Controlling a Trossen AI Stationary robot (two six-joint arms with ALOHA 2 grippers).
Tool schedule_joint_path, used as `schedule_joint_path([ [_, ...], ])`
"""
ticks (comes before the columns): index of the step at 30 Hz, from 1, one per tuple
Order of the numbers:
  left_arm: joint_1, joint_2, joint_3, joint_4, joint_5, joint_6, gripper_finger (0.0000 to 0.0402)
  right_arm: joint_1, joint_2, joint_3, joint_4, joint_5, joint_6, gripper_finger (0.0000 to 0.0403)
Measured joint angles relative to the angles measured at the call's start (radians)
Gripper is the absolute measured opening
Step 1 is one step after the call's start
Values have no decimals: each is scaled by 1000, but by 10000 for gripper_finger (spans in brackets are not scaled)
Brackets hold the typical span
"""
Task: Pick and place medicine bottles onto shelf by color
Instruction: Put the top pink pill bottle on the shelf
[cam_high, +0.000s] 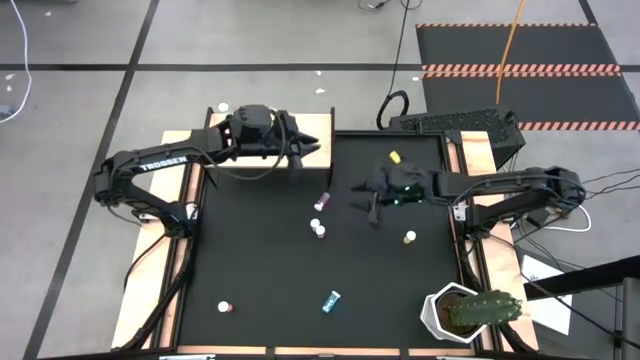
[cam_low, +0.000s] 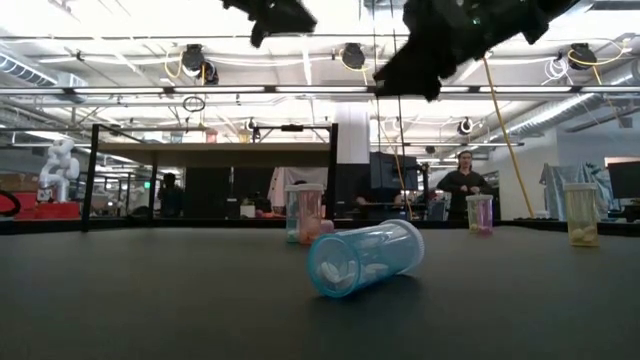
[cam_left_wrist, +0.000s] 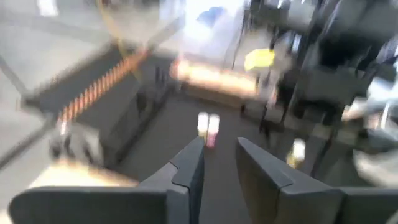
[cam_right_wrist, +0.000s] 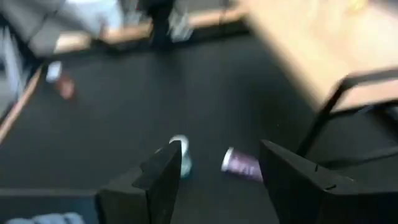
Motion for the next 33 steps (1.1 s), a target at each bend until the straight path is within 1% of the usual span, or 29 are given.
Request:
schedule_joint_path([
  [3,-7,-5,-1,-107,-34,6,129,15,79,16,-31,-53,-110,220],
  [5,-10,-5,-1,-198,-79,4,151,19,166,77,-61,-77,-221,228],
  [6,-10,-4,-2,-224,-103,-3,162,18,213,115,-86,-73,-292,231],
  [8,-14,-4,-2,-267,-135,-20,182,19,314,189,-146,-40,-442,236],
  [10,-24,-5,-2,-287,-141,-57,199,21,411,265,-198,5,-582,237],
  [12,-41,-7,-2,-319,-141,-102,213,22,490,330,-238,59,-688,237],
  [16,-84,-26,0,-407,-146,-149,230,10,611,406,-279,86,-870,234],
  [19,-122,-30,-2,-493,-186,-195,232,2,659,432,-280,88,-972,233],
  [23,-166,-33,-2,-535,-227,-233,232,-13,696,444,-274,84,-1034,233],
  [28,-195,-33,-2,-530,-244,-239,232,-40,716,447,-258,85,-1114,232],
  [33,-198,-33,-2,-528,-262,-263,232,-61,749,446,-241,82,-1193,232],
])
